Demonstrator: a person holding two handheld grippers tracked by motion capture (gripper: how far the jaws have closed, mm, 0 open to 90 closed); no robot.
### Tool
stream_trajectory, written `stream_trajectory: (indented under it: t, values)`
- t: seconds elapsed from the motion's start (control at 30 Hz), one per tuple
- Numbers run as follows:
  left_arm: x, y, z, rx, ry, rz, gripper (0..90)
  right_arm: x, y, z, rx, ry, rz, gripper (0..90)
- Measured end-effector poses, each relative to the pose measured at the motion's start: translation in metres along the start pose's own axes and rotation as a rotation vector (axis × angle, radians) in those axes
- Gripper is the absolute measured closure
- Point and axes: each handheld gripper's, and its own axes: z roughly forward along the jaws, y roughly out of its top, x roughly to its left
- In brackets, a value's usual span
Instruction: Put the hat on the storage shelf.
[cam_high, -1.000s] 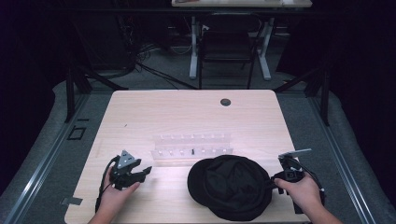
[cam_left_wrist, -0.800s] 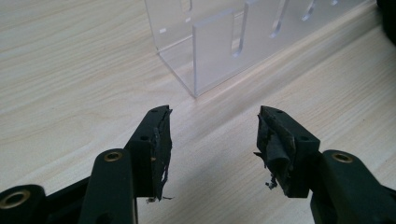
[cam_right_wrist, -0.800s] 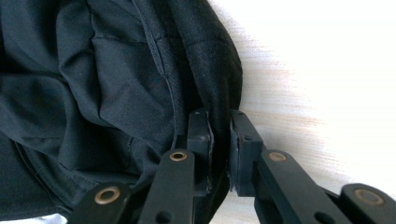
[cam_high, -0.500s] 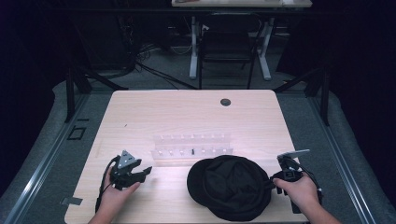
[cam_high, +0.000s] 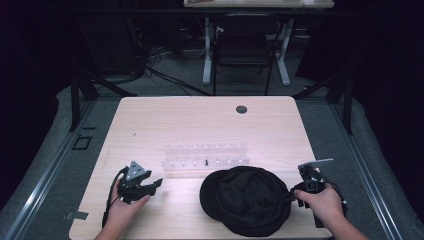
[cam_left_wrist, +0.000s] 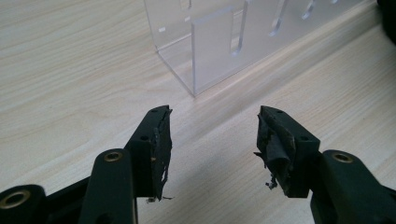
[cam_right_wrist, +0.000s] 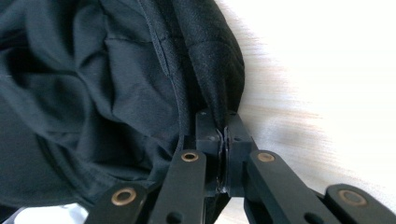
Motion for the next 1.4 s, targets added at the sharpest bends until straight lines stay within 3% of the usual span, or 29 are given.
stream_trajectory:
  t: [0.1, 0.17, 0.37, 0.73, 0.9, 1.0, 1.07, 1.3, 1.4]
  values:
    - [0.0, 0.0, 0.0, -0.001, 0.0, 0.0, 45.2, 0.0, 0.0, -0.008, 0.012, 0.032, -0.013, 87.9]
    - [0.0, 0.0, 0.0, 0.0, 0.0, 0.0, 45.2, 0.003, -0.002, -0.01, -0.034, 0.056, 0.019, 87.9]
    - [0.0, 0.0, 0.001, 0.0, 0.0, -0.001, 45.2, 0.011, -0.002, -0.031, -0.042, 0.104, -0.003, 88.0]
    - [0.0, 0.0, 0.001, 0.001, 0.001, 0.0, 45.2, 0.027, -0.002, -0.057, -0.054, 0.149, -0.015, 88.0]
    - [0.0, -0.001, 0.001, 0.001, 0.001, 0.001, 45.2, 0.035, 0.0, -0.07, -0.048, 0.178, -0.044, 88.1]
    - [0.0, 0.0, 0.001, 0.004, 0.002, 0.004, 45.2, 0.04, 0.001, -0.077, -0.053, 0.168, -0.042, 88.0]
    - [0.0, 0.0, 0.001, 0.004, 0.001, 0.004, 45.2, 0.044, 0.001, -0.078, -0.068, 0.206, -0.033, 88.0]
    - [-0.001, 0.0, 0.001, 0.008, -0.001, 0.005, 45.2, 0.054, 0.003, -0.088, -0.061, 0.221, -0.052, 88.0]
    - [-0.001, -0.001, 0.001, 0.002, 0.001, 0.003, 45.2, 0.057, 0.003, -0.089, -0.071, 0.236, -0.037, 88.0]
